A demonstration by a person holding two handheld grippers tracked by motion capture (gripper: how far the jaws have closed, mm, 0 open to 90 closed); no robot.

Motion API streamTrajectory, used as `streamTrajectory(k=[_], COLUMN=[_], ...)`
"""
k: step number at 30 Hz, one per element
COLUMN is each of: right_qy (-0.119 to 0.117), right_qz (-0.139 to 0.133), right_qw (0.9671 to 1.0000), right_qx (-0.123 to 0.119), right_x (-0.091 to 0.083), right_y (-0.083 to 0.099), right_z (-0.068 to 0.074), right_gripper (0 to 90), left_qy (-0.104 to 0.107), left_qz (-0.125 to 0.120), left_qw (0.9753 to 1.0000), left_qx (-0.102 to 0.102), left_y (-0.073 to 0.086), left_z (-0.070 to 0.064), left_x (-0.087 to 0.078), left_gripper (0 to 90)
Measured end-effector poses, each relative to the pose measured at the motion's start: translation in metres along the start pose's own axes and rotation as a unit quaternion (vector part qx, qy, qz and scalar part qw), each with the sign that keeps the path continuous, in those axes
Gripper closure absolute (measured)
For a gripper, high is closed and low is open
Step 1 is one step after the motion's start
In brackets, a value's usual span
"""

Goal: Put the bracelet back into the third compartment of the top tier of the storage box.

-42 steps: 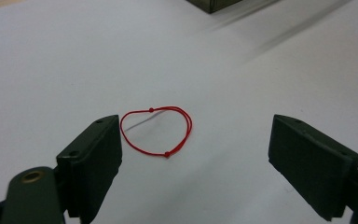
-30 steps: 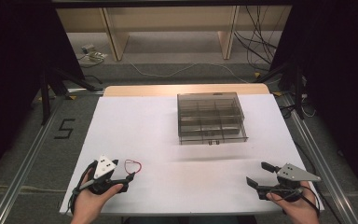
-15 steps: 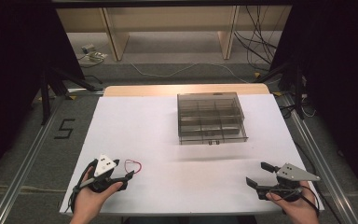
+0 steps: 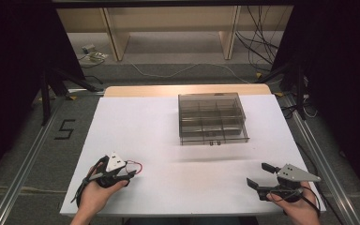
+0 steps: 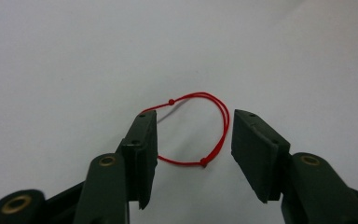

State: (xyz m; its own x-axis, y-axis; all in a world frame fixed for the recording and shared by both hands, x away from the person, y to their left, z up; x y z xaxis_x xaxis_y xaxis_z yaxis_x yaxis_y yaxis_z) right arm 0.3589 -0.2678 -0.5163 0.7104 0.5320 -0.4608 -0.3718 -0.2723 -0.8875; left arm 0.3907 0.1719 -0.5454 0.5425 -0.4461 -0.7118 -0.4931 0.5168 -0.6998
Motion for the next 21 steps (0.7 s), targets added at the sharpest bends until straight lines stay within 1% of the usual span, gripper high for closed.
streamTrajectory(k=[1,2,5,6,8,12,13,15,17,18,21], right_qy=[-0.001,-0.001,-0.001,-0.001,0.000,-0.001,-0.001,-0.001,-0.001,0.000,0.000], right_qz=[0.000,0.000,0.000,0.000,0.000,0.000,-0.001,0.000,-0.001,0.000,0.000], right_qw=[1.0000,1.0000,1.0000,1.0000,1.0000,1.0000,1.0000,1.0000,1.0000,1.0000,1.0000], right_qx=[0.000,0.000,-0.001,-0.001,-0.001,-0.001,-0.001,-0.001,-0.002,-0.001,-0.001], right_x=[0.0002,0.0002,0.0001,0.0001,0.0002,0.0000,0.0001,0.0001,0.0000,-0.0002,-0.0005], right_y=[-0.0001,-0.0001,-0.0001,-0.0001,-0.0001,-0.0002,-0.0003,-0.0003,-0.0004,-0.0003,-0.0003], right_z=[0.0003,0.0003,0.0007,0.0007,0.0006,0.0010,0.0010,0.0011,0.0011,0.0011,0.0011], right_gripper=[16.2,16.2,16.1,16.1,16.1,16.1,16.1,16.1,16.1,16.1,16.1], left_qy=[0.003,0.006,0.012,0.015,0.021,0.044,0.046,0.047,0.049,0.050,0.053], left_qz=[0.006,0.010,0.018,0.020,0.028,0.030,0.031,0.035,0.040,0.043,0.043], left_qw=[1.0000,0.9999,0.9996,0.9995,0.9993,0.9984,0.9982,0.9981,0.9976,0.9973,0.9968], left_qx=[0.006,0.010,0.017,0.017,0.014,-0.017,-0.021,-0.021,-0.029,-0.030,-0.040], left_y=[0.0013,0.0018,0.0019,0.0020,0.0040,0.0054,0.0054,0.0049,0.0044,0.0042,0.0040], left_z=[-0.0004,-0.0013,-0.0039,-0.0044,-0.0044,-0.0044,-0.0047,-0.0055,-0.0067,-0.0067,-0.0070], left_x=[0.0014,0.0026,0.0056,0.0068,0.0093,0.0097,0.0098,0.0101,0.0102,0.0102,0.0104], left_gripper=[54.4,54.4,59.9,59.9,63.7,70.0,73.5,74.8,78.0,80.9,83.8])
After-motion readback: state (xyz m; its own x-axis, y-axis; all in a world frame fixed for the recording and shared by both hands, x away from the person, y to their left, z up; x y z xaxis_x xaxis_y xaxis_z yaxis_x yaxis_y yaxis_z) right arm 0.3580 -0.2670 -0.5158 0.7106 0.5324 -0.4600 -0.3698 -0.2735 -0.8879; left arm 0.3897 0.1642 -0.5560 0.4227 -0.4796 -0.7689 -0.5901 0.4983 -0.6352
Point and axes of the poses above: each handheld gripper's, and its own axes: x roughly forward along the jaws, y roughly out of its underside, z roughly to its left, the point moved 9 cm from there along x, roughly forward along the jaws, and after that the axes turned 4 degrees about y, right-handed, at the moved point
